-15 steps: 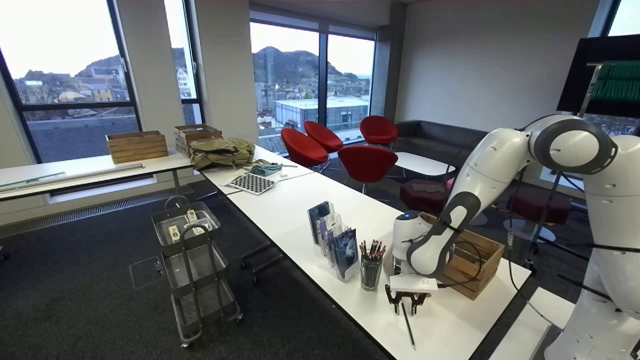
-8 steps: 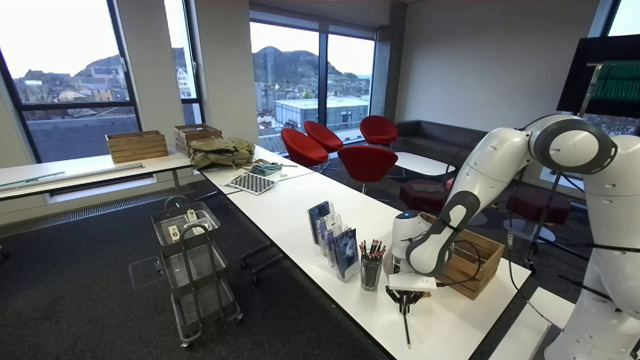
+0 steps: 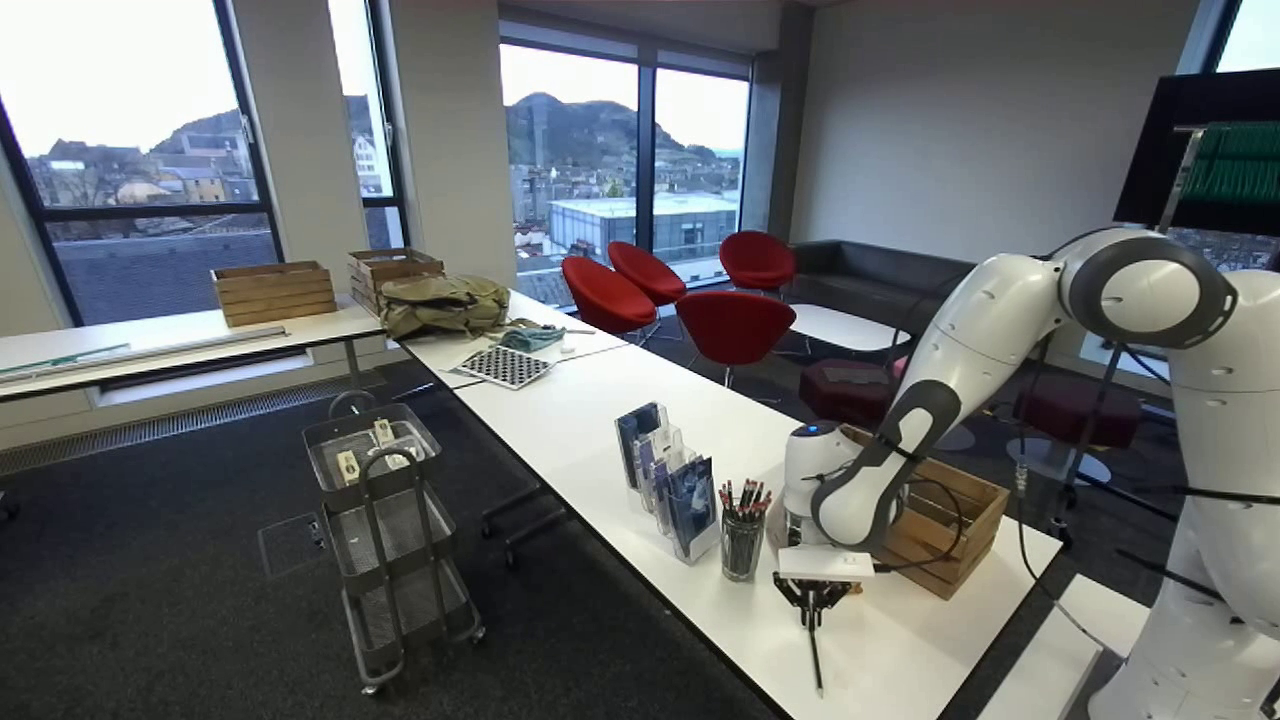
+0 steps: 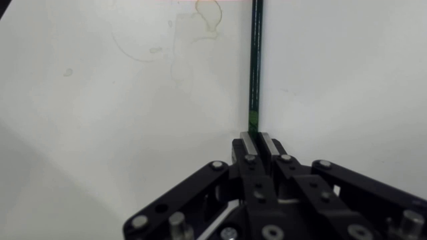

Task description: Pick the pencil and put it in the holder

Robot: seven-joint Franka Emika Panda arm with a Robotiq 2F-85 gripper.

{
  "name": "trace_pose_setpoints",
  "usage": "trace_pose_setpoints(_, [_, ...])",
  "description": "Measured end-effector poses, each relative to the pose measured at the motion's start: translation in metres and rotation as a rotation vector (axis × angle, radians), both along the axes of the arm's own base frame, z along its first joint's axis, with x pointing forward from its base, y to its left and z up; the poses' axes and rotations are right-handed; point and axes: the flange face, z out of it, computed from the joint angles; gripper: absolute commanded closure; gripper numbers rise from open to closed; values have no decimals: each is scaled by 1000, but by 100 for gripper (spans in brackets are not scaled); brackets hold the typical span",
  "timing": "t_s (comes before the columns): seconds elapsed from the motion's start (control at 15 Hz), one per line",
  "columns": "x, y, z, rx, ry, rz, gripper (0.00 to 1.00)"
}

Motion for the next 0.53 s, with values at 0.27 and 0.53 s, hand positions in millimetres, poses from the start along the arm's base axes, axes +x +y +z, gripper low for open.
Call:
trace_pose_setpoints(0.27, [2,0,11,3,-8,-1,98])
trace_pose_setpoints(0.53, [3,2,36,6,-15,5,98])
